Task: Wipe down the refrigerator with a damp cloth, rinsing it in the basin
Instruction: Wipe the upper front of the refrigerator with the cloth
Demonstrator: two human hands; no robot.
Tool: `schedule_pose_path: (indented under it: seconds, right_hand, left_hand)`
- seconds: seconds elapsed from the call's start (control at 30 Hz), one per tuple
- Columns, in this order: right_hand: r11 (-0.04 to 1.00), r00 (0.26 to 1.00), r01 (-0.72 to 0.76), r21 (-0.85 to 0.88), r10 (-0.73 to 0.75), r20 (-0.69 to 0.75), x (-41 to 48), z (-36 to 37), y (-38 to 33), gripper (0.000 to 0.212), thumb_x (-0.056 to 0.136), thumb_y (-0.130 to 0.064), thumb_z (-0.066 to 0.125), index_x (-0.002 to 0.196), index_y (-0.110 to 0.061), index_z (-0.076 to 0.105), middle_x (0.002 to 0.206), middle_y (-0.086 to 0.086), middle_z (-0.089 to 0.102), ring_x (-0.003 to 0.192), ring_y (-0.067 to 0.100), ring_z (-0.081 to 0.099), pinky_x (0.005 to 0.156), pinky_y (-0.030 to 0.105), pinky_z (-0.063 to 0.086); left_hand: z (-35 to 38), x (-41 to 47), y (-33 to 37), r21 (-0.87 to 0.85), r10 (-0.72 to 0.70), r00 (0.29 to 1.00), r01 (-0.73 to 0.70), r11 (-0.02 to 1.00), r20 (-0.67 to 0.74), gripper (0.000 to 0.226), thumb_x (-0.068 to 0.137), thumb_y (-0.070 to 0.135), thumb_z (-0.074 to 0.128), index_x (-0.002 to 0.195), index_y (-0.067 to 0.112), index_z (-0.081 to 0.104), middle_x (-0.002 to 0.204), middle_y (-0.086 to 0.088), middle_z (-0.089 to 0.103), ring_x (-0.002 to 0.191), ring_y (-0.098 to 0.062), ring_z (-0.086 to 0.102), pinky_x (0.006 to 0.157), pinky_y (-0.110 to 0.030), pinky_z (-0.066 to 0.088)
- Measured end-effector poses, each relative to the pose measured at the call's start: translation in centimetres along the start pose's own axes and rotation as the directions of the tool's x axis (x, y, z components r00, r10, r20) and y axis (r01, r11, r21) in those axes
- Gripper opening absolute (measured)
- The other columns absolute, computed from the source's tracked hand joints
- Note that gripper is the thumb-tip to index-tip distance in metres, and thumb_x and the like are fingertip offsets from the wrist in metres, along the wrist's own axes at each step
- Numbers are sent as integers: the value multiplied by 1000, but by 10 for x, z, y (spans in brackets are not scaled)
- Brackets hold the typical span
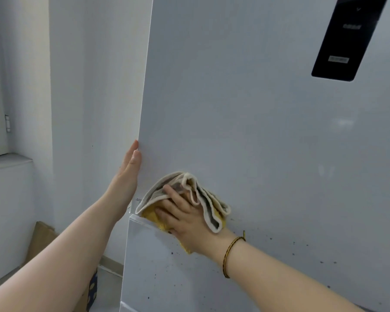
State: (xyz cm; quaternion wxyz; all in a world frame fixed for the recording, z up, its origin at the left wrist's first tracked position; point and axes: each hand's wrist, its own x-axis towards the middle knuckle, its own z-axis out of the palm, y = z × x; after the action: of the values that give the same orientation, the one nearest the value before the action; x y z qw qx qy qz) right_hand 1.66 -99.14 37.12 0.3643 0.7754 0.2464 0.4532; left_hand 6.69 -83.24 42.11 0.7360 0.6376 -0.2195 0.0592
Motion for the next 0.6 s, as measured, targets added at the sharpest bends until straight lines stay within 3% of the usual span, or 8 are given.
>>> schedule_pose_path:
  seconds: [0.07, 0.13, 0.27, 0.33, 0.43, 0.5, 0.6]
  right_hand:
    - [991, 986, -131, 34, 134, -103, 1, -18, 31, 36, 79, -27, 51, 108, -15, 69, 118, 4, 64, 125, 28, 34, 113, 45, 4]
    - [953, 941, -301, -34, 290, -176, 0, -38, 68, 42, 82, -32, 46, 116, -16, 64, 123, 5, 61, 126, 30, 33, 112, 47, 3]
    - [850, 863, -502, -157, 481, -153, -7, -50, 79, 49, 84, -41, 42, 129, -21, 42, 129, 5, 38, 131, 33, 25, 113, 48, -3]
    - [865, 873, -486, -126, 473, -120, -16, -37, 54, 50, 85, -40, 41, 131, -21, 39, 132, 5, 36, 139, 32, 11, 114, 47, -4]
    - [942, 945, -327, -79, 325, -35, -39, -20, 20, 44, 90, -33, 37, 132, -20, 39, 137, 2, 35, 143, 28, -4, 116, 47, -2]
    - [974, 976, -214, -73, 216, 23, -50, -16, 12, 42, 92, -30, 33, 132, -19, 39, 138, 0, 35, 143, 28, -5, 114, 48, 3]
    - [991, 991, -130, -38, 130, -14, -52, -23, 28, 47, 85, -33, 41, 129, -17, 42, 137, 0, 40, 143, 26, -2, 116, 46, 1]
  left_hand:
    - [1, -3, -3, -6, 20, 1000, -20, 1000, 2, 47, 96, 42, 23, 142, 35, 18, 143, 16, 27, 132, -4, 25, 111, -30, 20]
    - [3, -5, -5, -20, 41, 999, -42, 999, -15, 47, 96, 38, 26, 142, 35, 18, 137, 18, 29, 132, -5, 25, 106, -25, 21]
    - [16, -4, -9, -7, 57, 993, -58, 998, -102, 49, 98, 26, 31, 144, 29, 15, 145, 13, 23, 136, -6, 19, 105, -20, 17]
    - [21, -5, -13, 82, 94, 986, -84, 993, -136, 51, 97, 23, 35, 144, 27, 14, 150, 10, 16, 138, -7, 15, 109, -23, 14]
    - [21, -8, -22, 304, 202, 964, -144, 942, -170, 56, 94, 19, 44, 143, 25, 18, 153, 9, 5, 140, -8, 8, 110, -23, 9]
    - [22, -16, -25, 448, 306, 943, -220, 866, -128, 59, 91, 31, 49, 141, 30, 17, 149, 15, 2, 138, -4, 5, 106, -22, 7]
    - [30, -30, -25, 537, 452, 892, -382, 753, 1, 60, 78, 54, 32, 133, 36, 16, 142, 19, 1, 131, 3, 3, 107, -22, 6]
